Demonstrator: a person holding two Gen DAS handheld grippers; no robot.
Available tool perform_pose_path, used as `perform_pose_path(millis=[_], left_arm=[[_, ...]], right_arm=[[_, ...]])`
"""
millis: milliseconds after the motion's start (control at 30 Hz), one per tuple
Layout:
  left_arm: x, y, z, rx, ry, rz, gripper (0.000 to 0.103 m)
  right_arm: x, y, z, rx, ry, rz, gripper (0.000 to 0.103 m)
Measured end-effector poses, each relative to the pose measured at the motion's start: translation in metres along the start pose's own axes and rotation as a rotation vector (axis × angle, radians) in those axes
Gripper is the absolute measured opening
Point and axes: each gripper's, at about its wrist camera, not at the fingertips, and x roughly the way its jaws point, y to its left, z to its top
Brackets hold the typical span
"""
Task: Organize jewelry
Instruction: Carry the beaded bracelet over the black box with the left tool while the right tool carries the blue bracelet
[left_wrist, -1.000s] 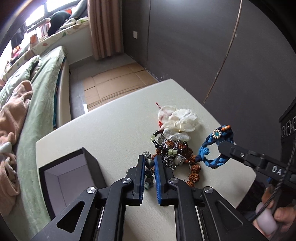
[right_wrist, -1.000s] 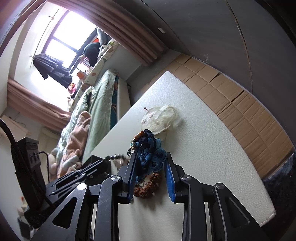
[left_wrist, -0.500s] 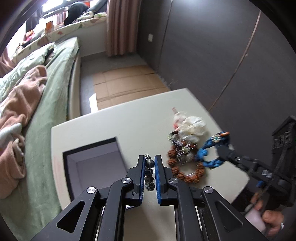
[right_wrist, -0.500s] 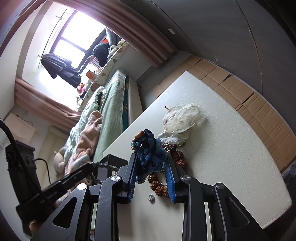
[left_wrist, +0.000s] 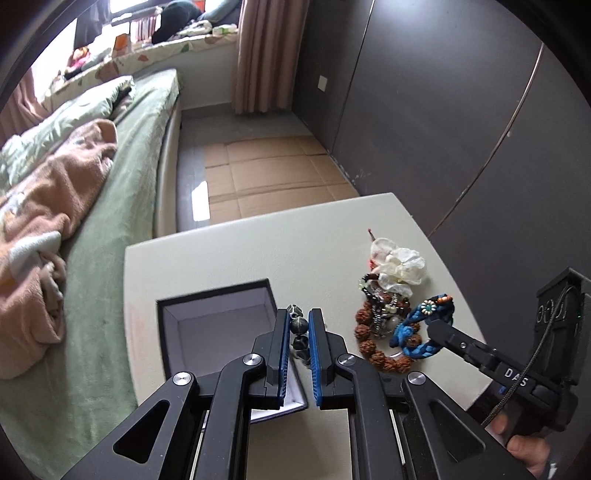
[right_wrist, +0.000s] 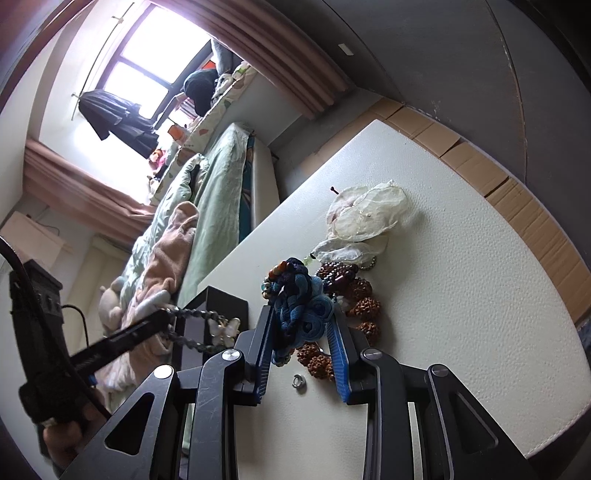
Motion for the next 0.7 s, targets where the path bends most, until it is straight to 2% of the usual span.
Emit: perform_pose_path(millis=[100,200,467,533,700], left_arm=[[0.013,0.005,-0.003,0.007,0.042,0.071,0.011],[0.023,0.017,-0.010,-0.038,0.082,0.072,0.011],[0.029,0.023,-0.017,-0.034,0.095,0.097,0.011],[0.029,0.025,-0.016,-0.057,0.102,0.074,0.011],[-0.005,0.014,-0.005,-0.037,0.028,-0.024,0.011]], right_arm=[[0.001,0.002,-0.002,-0.006,0.005,0.003,0.030],[0.001,0.003,-0.002,-0.012,0.005,-0.001,0.030],[0.005,0.010,-0.004,-0.019,0.018,0.000,0.030],[0.007,0.017,-0.001,-0.023,0.017,0.009,0.030],[0.008,0.023,-0.004,-0.031,0.014,0.021,0.030]])
